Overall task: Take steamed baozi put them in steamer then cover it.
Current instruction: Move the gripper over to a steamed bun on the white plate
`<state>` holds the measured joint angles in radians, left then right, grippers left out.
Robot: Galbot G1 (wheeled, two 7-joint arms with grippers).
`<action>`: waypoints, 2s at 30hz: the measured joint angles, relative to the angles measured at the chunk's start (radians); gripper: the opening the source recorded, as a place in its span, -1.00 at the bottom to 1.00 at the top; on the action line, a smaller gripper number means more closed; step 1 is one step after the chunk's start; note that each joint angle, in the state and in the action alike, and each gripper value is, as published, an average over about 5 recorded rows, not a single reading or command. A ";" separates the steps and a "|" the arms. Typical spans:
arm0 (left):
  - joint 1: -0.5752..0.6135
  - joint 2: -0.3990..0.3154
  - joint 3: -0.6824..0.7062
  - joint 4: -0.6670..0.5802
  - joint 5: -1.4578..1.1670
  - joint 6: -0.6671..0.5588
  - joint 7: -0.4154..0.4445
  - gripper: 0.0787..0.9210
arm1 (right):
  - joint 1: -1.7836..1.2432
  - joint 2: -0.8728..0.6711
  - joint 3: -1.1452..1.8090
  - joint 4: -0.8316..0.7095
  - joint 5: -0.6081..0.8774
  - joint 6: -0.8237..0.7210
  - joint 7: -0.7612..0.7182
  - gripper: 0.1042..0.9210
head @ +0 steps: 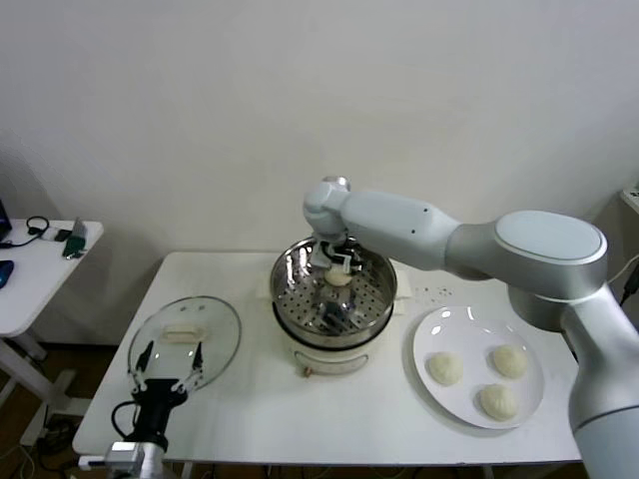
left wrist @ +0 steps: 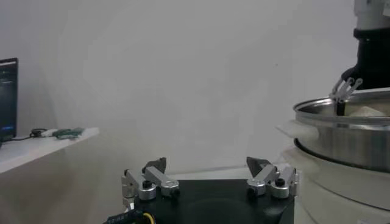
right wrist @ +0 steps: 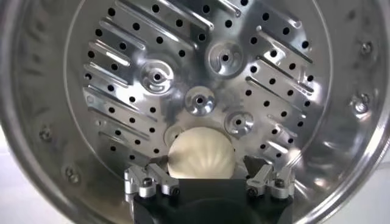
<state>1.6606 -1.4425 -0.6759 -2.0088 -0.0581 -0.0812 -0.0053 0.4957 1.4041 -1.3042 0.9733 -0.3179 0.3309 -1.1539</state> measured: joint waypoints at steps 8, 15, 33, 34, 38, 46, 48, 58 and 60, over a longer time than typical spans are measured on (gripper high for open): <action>0.005 0.003 0.003 -0.014 -0.001 0.004 -0.001 0.77 | 0.122 -0.125 -0.035 0.122 0.146 -0.060 -0.020 0.76; 0.006 0.004 0.009 -0.029 -0.001 0.009 -0.002 0.77 | 0.251 -0.305 -0.134 0.260 0.390 -0.211 0.039 0.76; 0.021 0.000 0.005 -0.050 -0.003 0.018 -0.008 0.77 | 0.241 -0.749 -0.294 0.491 0.707 -0.556 0.120 0.76; 0.022 -0.001 0.005 -0.052 -0.003 0.019 -0.008 0.77 | 0.223 -0.760 -0.290 0.493 0.707 -0.564 0.122 0.76; 0.025 -0.005 0.003 -0.057 -0.002 0.022 -0.010 0.77 | 0.145 -0.792 -0.265 0.494 0.695 -0.589 0.133 0.76; 0.026 -0.010 0.002 -0.057 0.002 0.025 -0.013 0.77 | -0.024 -0.807 -0.184 0.466 0.655 -0.626 0.161 0.76; 0.026 -0.010 0.001 -0.057 0.004 0.026 -0.014 0.77 | -0.065 -0.803 -0.160 0.454 0.648 -0.632 0.169 0.76; 0.031 -0.012 0.000 -0.056 0.014 0.030 -0.017 0.77 | -0.216 -0.760 -0.058 0.391 0.616 -0.654 0.192 0.76; 0.032 -0.010 0.000 -0.056 0.017 0.030 -0.017 0.77 | -0.236 -0.752 -0.042 0.380 0.610 -0.654 0.194 0.76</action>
<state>1.6922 -1.4521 -0.6761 -2.0649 -0.0407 -0.0517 -0.0219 0.2593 0.6523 -1.3459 1.3529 0.2923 -0.3236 -0.9601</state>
